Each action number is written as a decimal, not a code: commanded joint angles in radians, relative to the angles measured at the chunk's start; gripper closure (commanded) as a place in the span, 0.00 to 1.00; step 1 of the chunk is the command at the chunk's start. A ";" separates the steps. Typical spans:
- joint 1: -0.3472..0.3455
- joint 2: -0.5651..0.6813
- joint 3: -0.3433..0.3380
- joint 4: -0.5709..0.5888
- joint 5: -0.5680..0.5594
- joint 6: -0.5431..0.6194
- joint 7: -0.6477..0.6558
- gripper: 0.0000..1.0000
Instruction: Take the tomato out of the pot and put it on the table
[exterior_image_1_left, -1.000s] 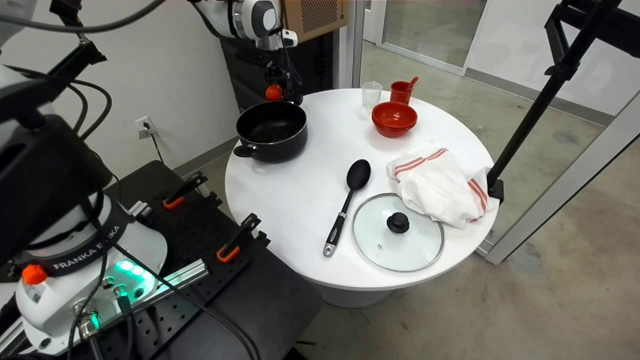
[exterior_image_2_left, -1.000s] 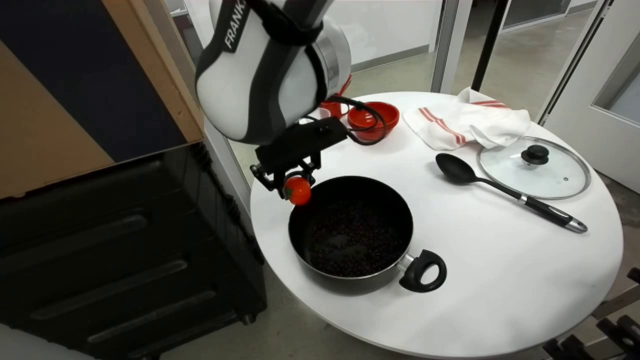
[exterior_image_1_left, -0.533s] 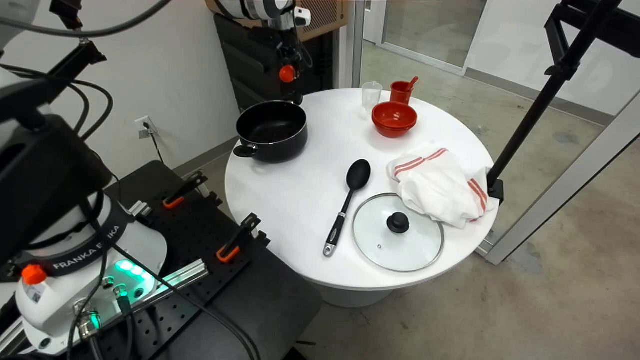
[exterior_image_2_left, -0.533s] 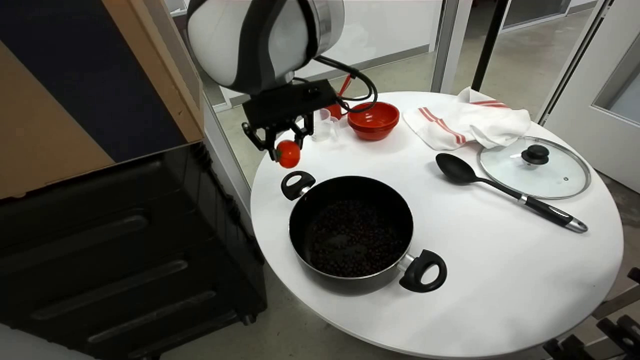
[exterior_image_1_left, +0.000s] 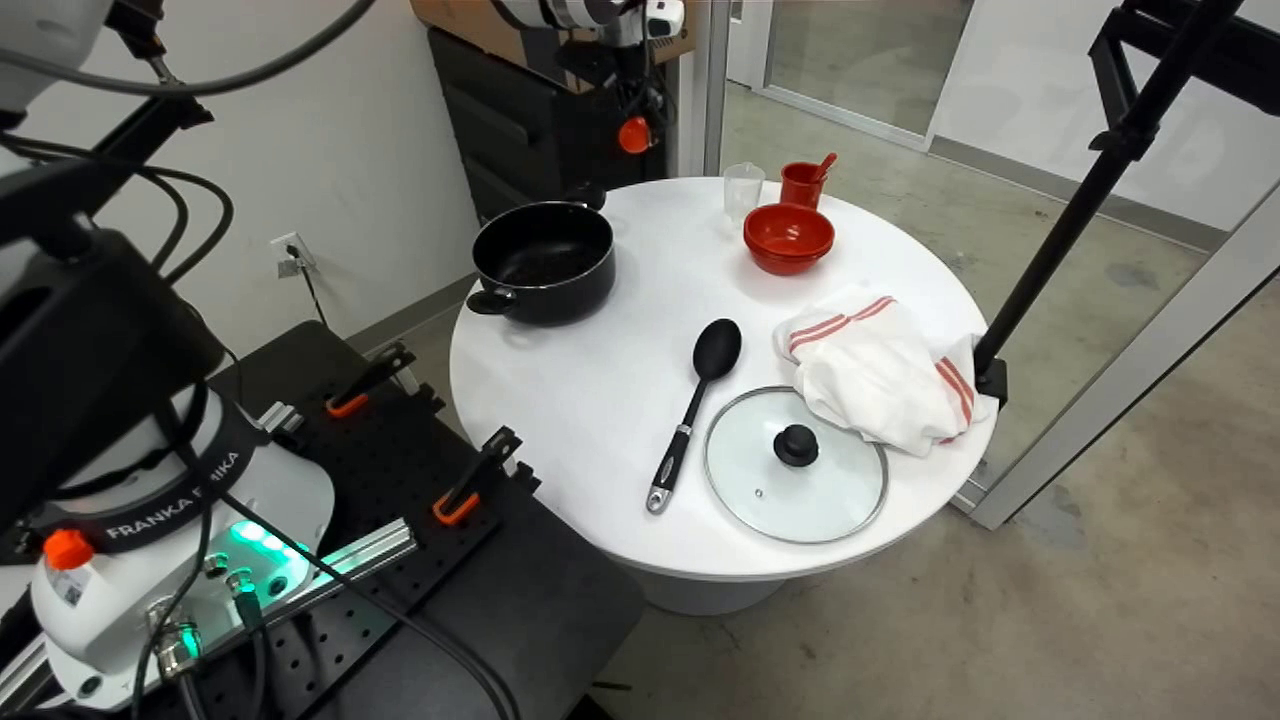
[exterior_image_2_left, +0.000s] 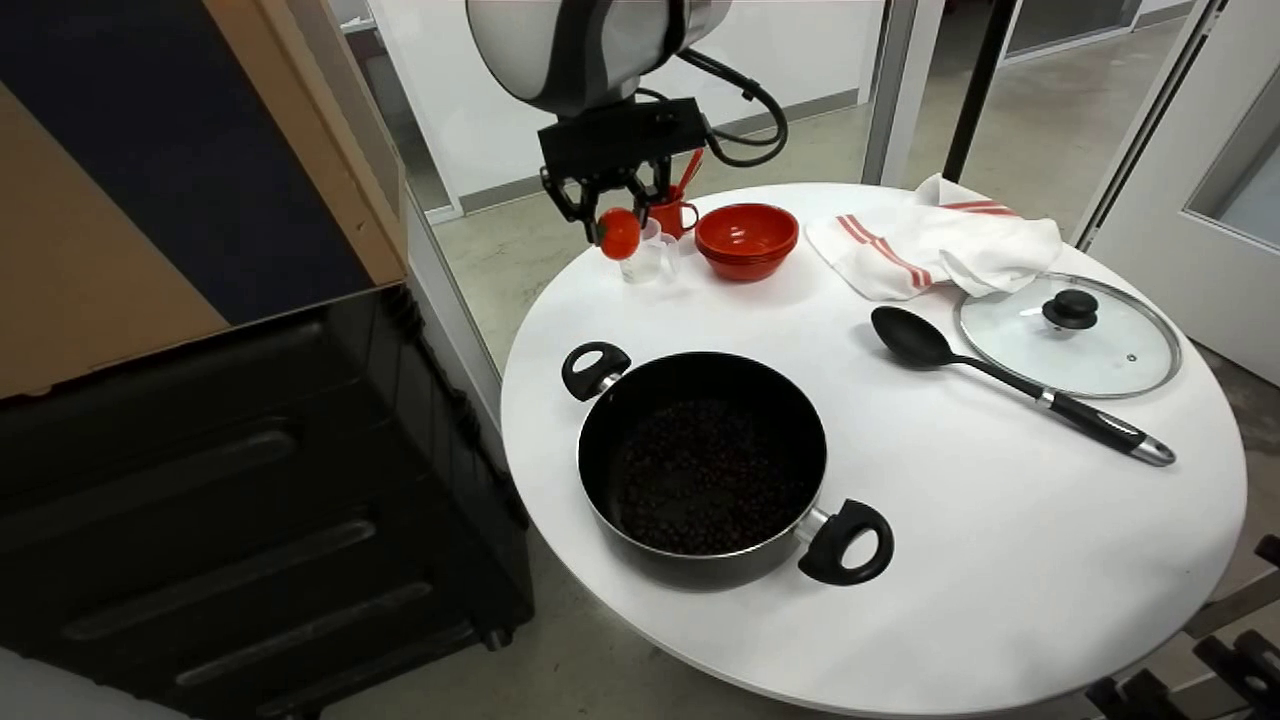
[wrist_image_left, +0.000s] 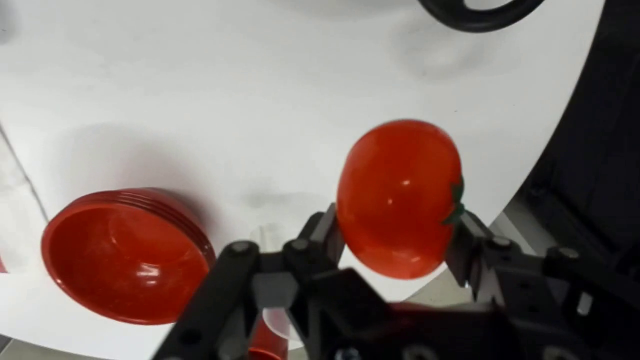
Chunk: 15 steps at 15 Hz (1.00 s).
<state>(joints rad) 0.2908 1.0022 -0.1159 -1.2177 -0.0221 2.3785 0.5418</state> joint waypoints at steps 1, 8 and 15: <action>-0.027 0.074 -0.034 0.074 -0.006 -0.002 0.051 0.76; -0.098 0.147 -0.076 0.077 0.001 -0.022 0.111 0.76; -0.154 0.195 -0.069 0.015 0.008 0.003 0.095 0.76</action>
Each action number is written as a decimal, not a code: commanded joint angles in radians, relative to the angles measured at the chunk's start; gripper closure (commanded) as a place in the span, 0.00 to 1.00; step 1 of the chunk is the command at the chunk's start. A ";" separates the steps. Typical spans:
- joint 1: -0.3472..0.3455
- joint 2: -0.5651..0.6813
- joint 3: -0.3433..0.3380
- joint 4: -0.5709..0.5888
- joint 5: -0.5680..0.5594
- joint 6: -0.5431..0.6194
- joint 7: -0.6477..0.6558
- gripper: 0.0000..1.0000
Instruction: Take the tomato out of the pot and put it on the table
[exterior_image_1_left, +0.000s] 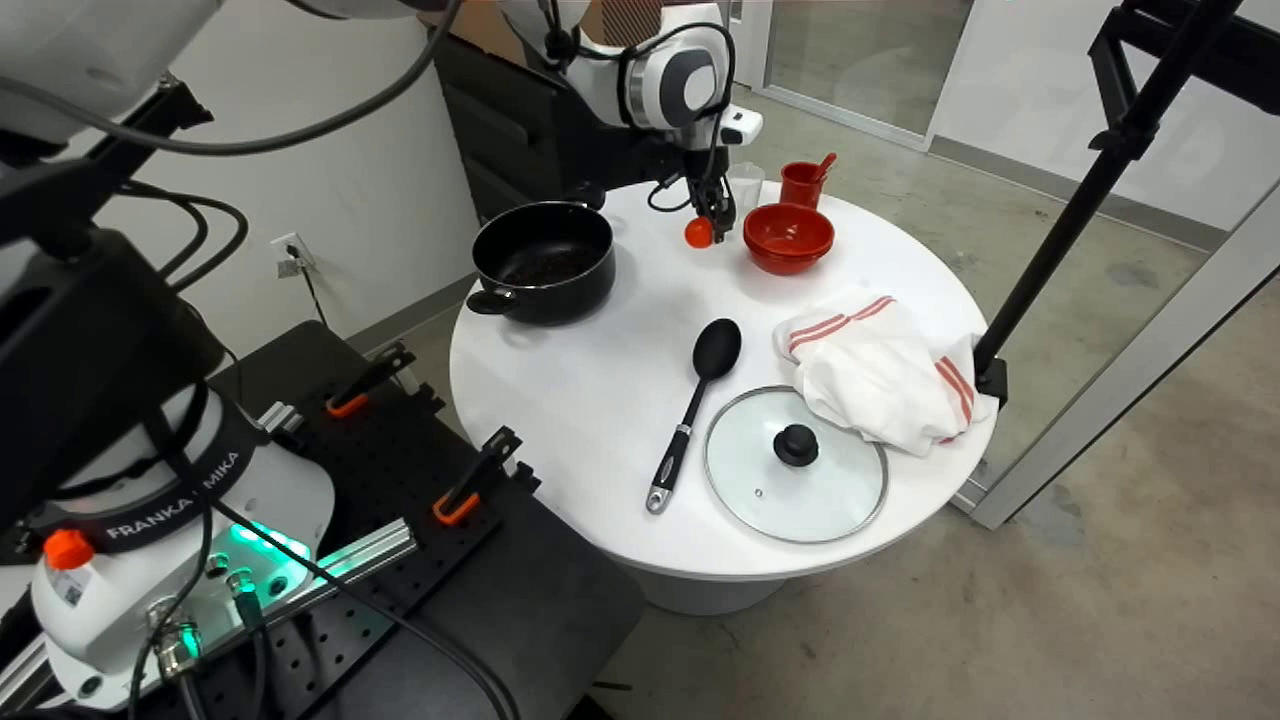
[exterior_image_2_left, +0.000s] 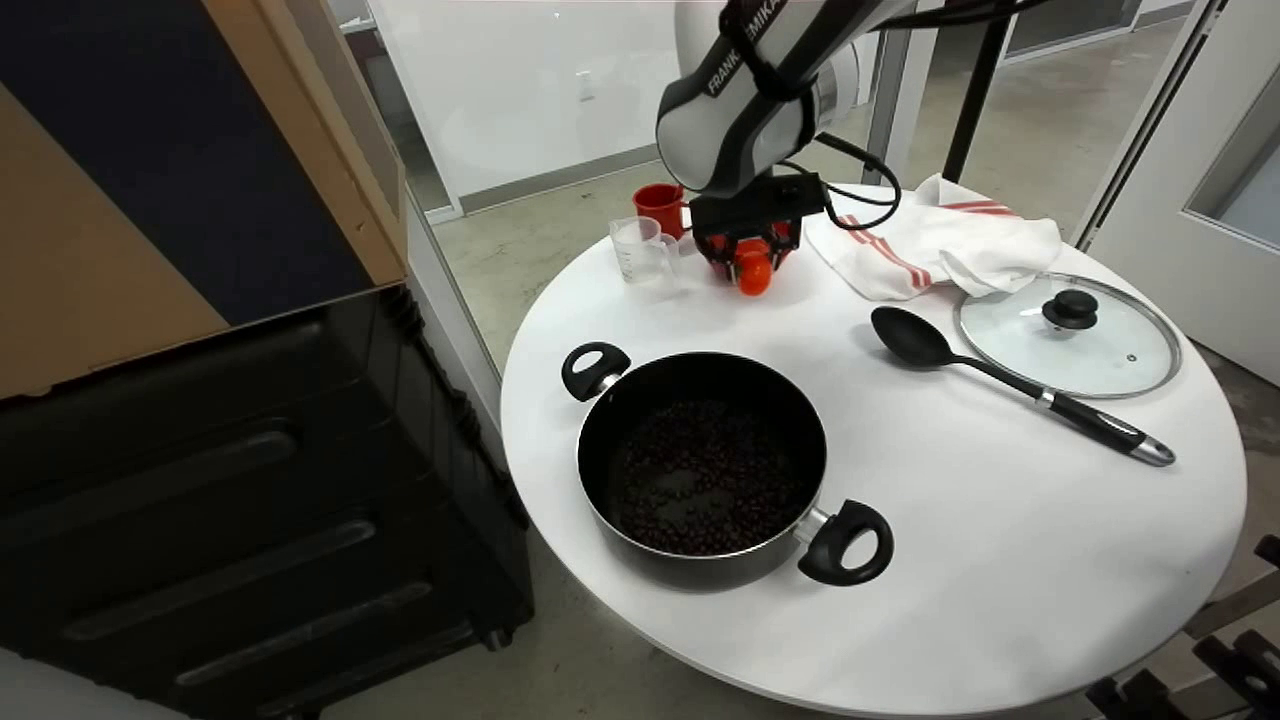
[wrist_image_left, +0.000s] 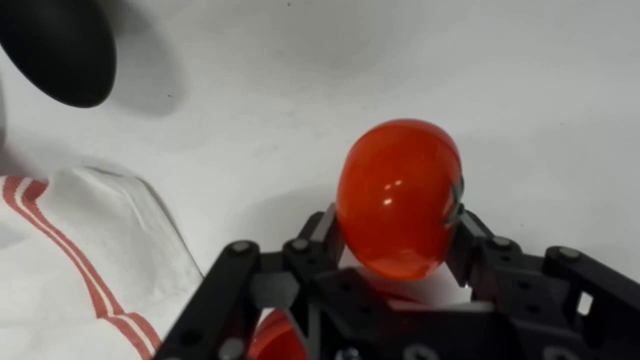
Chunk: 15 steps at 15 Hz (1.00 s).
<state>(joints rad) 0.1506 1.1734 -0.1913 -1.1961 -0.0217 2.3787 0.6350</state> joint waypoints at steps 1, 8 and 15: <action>-0.019 0.032 0.009 -0.015 0.010 0.005 -0.001 0.76; -0.025 0.084 0.022 -0.073 0.017 0.024 -0.011 0.76; -0.016 0.076 0.029 -0.068 0.018 0.024 -0.008 0.27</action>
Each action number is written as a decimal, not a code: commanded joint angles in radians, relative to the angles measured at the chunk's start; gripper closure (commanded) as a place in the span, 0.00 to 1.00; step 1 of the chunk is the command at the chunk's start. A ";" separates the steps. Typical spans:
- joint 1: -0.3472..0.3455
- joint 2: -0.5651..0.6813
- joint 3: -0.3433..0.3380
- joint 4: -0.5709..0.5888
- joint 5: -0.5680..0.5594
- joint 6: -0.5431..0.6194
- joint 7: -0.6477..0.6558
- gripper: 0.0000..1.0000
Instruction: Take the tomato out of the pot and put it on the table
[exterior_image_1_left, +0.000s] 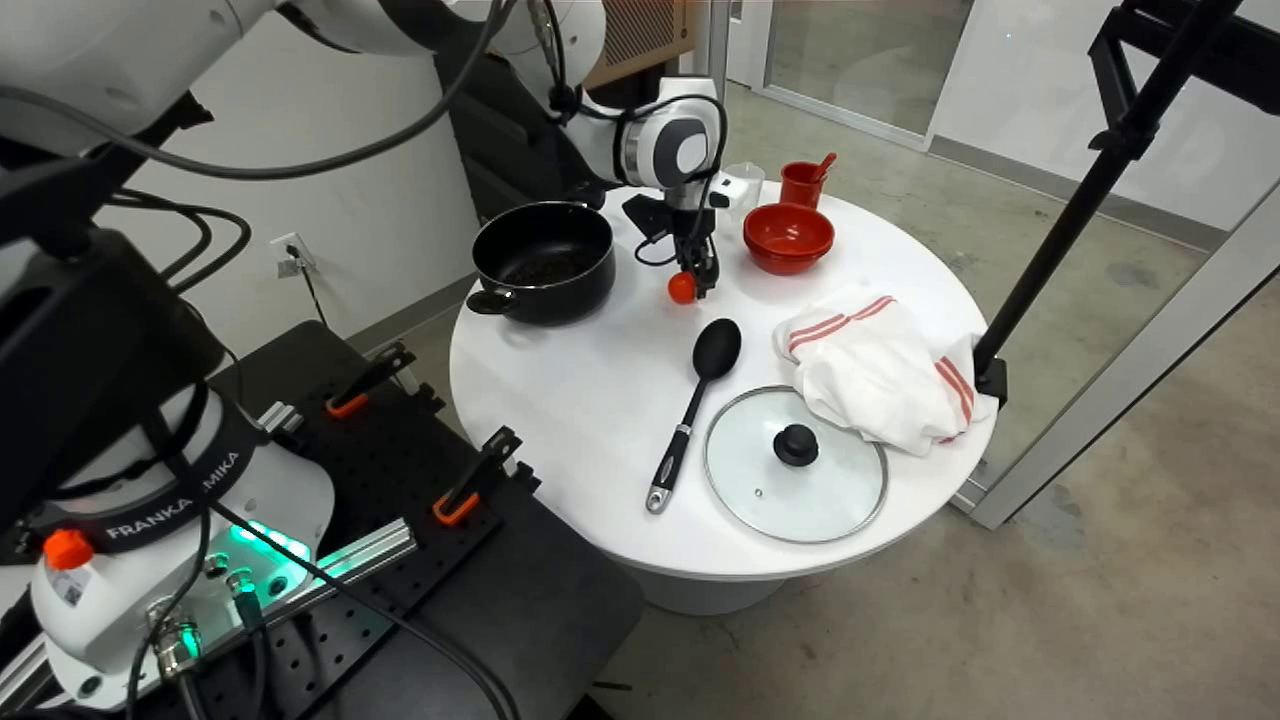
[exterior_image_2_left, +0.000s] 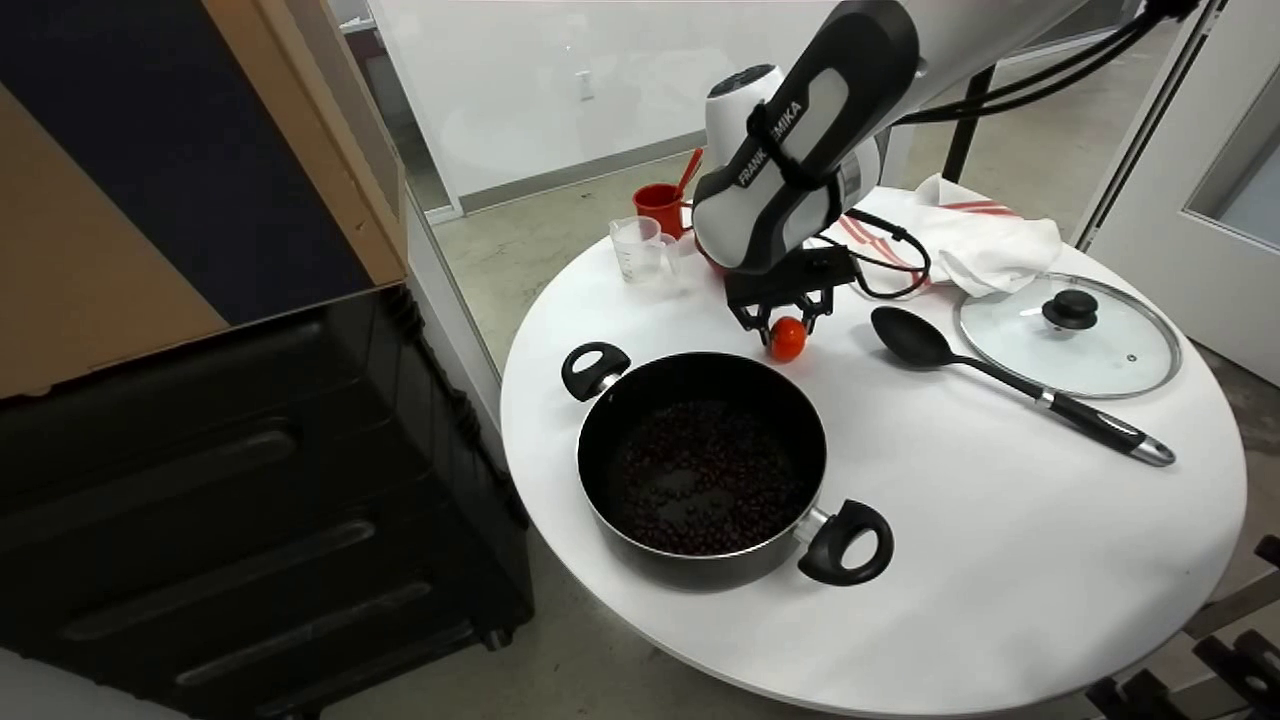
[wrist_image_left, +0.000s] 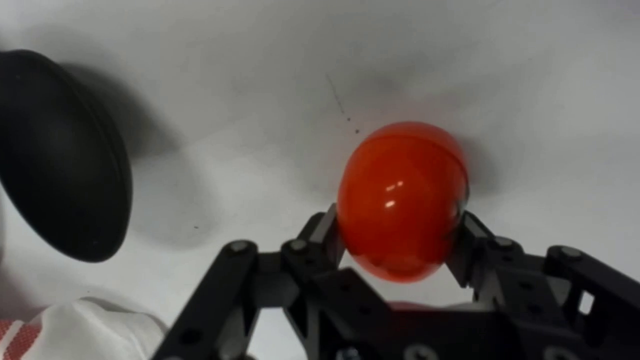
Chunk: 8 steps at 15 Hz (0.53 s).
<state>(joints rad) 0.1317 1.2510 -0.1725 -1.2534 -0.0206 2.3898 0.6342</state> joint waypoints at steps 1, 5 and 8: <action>0.005 -0.002 0.011 -0.011 0.016 0.012 -0.006 0.23; 0.009 -0.007 0.023 -0.014 0.019 0.010 -0.009 0.00; 0.009 -0.028 0.043 -0.028 0.029 0.011 -0.015 0.00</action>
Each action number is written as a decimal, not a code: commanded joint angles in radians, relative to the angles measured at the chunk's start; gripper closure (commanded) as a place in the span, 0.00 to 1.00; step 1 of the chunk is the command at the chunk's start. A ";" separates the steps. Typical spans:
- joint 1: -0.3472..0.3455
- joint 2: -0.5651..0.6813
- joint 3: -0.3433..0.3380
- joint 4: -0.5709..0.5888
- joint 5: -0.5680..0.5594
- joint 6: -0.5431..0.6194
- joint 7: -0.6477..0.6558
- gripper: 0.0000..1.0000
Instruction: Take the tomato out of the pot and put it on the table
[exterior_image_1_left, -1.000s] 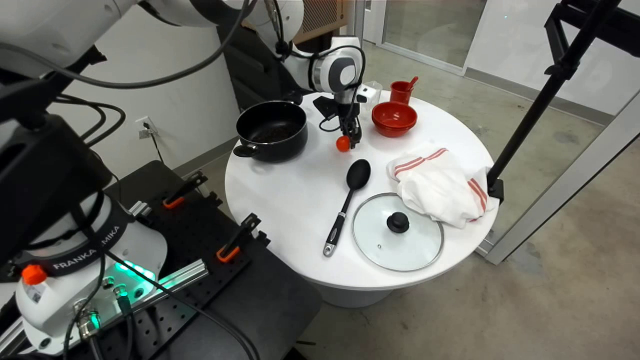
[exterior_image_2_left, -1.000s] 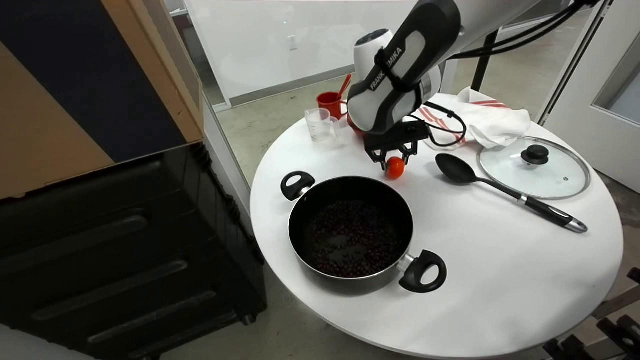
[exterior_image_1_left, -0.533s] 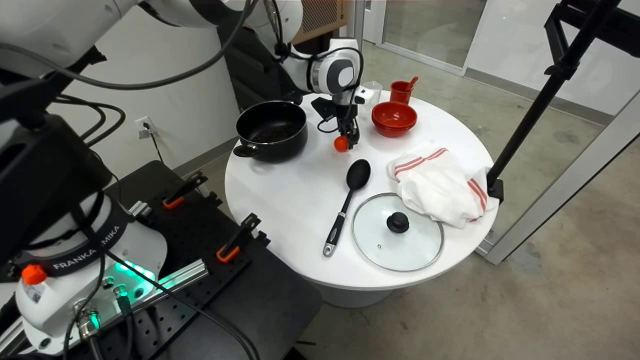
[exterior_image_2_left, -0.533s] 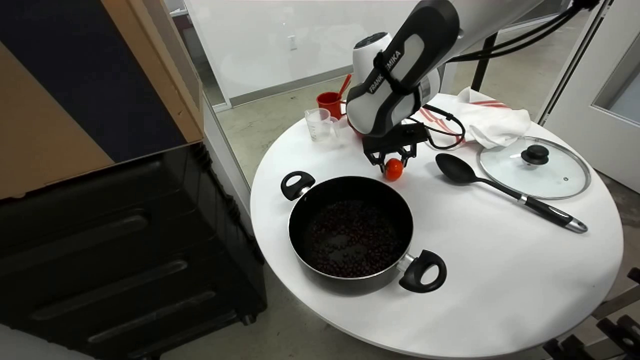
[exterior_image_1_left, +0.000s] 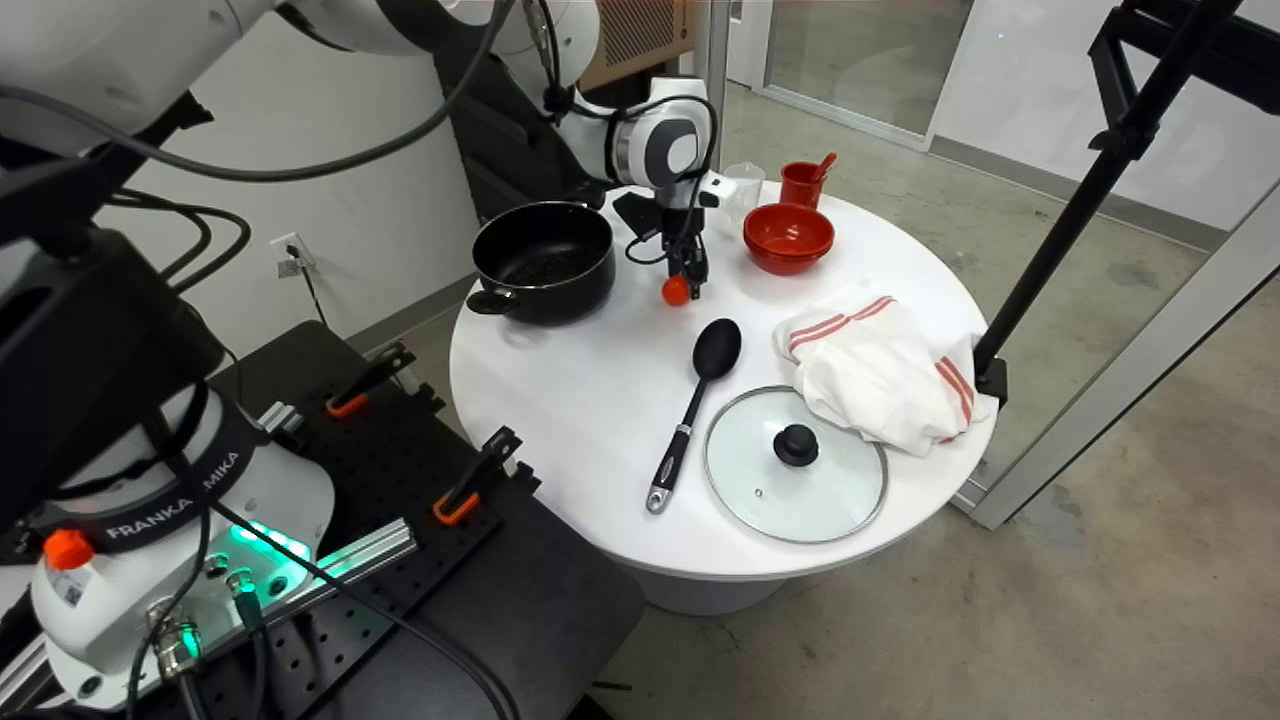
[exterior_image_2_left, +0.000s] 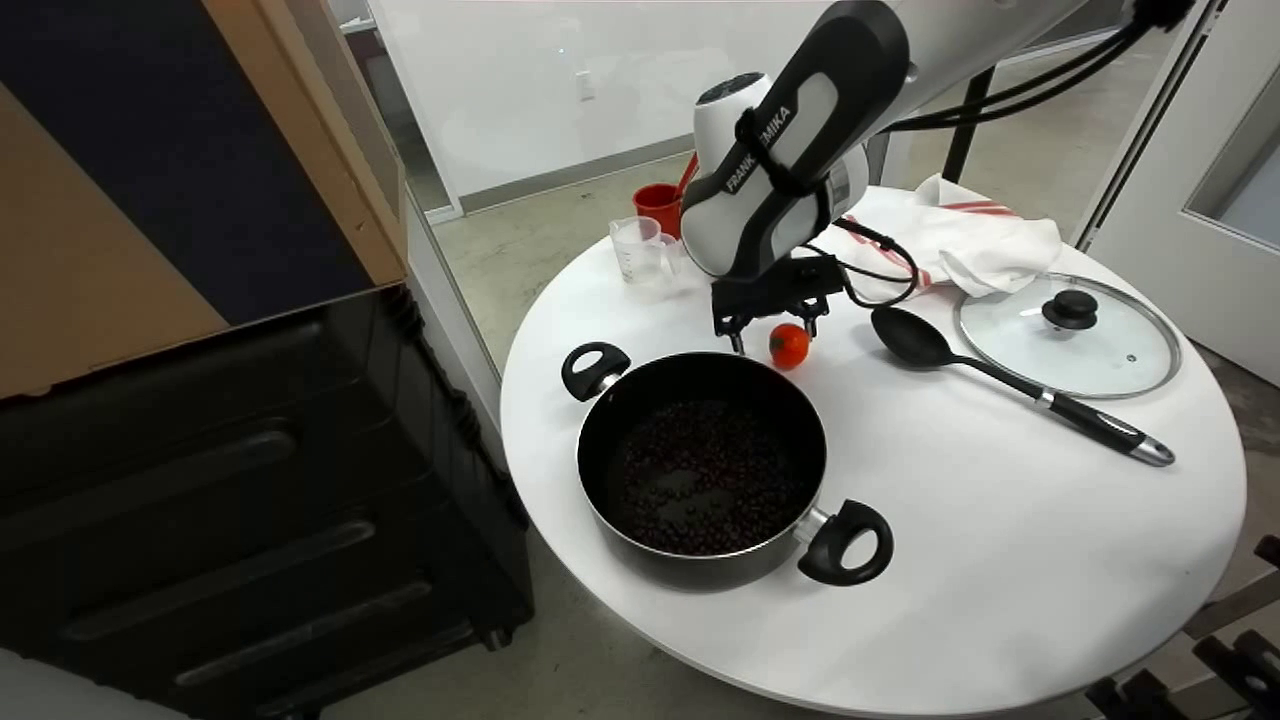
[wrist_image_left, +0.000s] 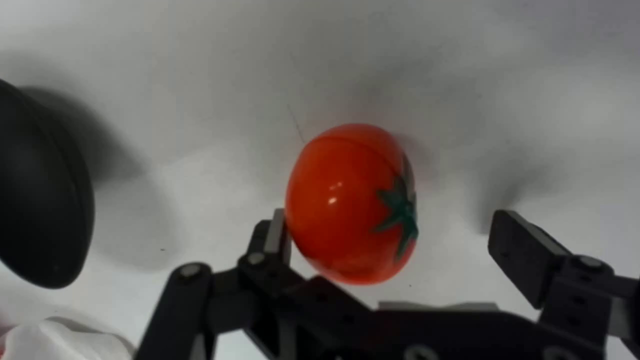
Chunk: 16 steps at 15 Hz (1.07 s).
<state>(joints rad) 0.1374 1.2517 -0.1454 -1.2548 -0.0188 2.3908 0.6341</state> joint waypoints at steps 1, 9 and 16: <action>0.005 -0.036 0.023 -0.029 0.032 0.009 -0.014 0.00; 0.069 -0.180 0.090 -0.113 0.050 0.081 -0.023 0.00; 0.108 -0.336 0.188 -0.239 0.095 0.110 -0.085 0.00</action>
<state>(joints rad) 0.2370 1.0067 0.0175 -1.3907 0.0385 2.4793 0.5996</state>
